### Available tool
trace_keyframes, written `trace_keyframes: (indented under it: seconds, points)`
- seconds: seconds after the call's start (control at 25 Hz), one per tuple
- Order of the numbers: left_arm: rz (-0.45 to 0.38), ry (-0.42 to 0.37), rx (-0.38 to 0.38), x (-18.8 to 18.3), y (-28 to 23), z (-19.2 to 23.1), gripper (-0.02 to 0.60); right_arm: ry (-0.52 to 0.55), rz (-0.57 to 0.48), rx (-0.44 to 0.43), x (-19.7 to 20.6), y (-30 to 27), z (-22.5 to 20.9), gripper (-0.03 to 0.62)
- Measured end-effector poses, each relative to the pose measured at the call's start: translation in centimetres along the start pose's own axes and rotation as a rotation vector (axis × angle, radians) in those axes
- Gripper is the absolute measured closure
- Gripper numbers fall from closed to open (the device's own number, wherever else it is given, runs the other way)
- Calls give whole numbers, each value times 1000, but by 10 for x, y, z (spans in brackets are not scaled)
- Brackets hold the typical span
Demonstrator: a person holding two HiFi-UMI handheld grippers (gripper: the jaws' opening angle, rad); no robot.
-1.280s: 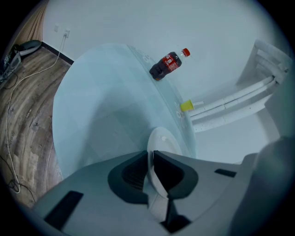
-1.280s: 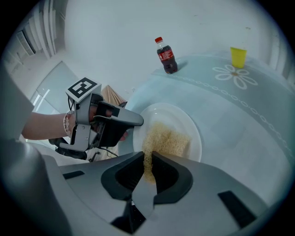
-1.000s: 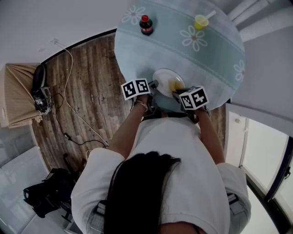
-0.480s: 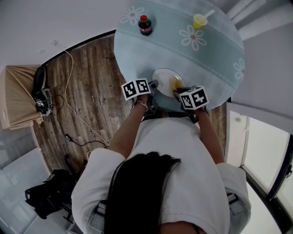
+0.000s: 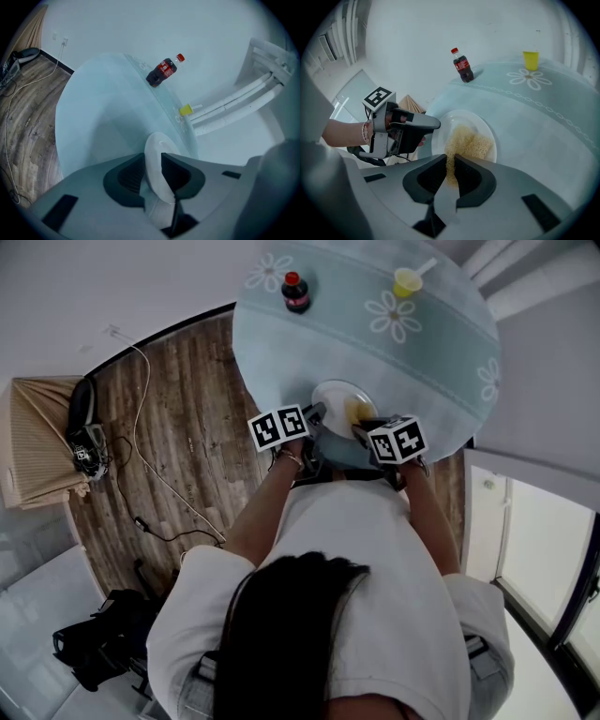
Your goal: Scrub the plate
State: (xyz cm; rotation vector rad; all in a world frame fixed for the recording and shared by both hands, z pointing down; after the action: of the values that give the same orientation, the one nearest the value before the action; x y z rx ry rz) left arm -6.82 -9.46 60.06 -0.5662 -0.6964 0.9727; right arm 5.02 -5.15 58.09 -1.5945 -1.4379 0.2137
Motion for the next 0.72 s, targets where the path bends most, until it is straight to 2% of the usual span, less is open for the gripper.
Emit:
trace_keyframes:
  seconds: [0.24,0.48,0.72]
  points:
    - [-19,13,10,-1,5,-1,422,2,0,-5,0,0,0,533]
    - [-92,-21,-29,-12,26,-1,414,6,-13,-20,-2,2,2,533]
    - [-189,-198,-48,-20,56,-23,414,16,-51,-46,-2,3,6,533]
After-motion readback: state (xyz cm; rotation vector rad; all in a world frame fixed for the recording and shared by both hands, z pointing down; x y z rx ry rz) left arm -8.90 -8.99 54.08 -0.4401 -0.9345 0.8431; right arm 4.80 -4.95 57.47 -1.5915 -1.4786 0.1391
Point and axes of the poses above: the fingertips, and each gripper's own axes: y backward along the fingers, z to its left, x out of its underside, the point moved 3 cm from there along y, backward along the fingers, and after that the axes turned 5 degrees about -x, right-handed, at the moved point
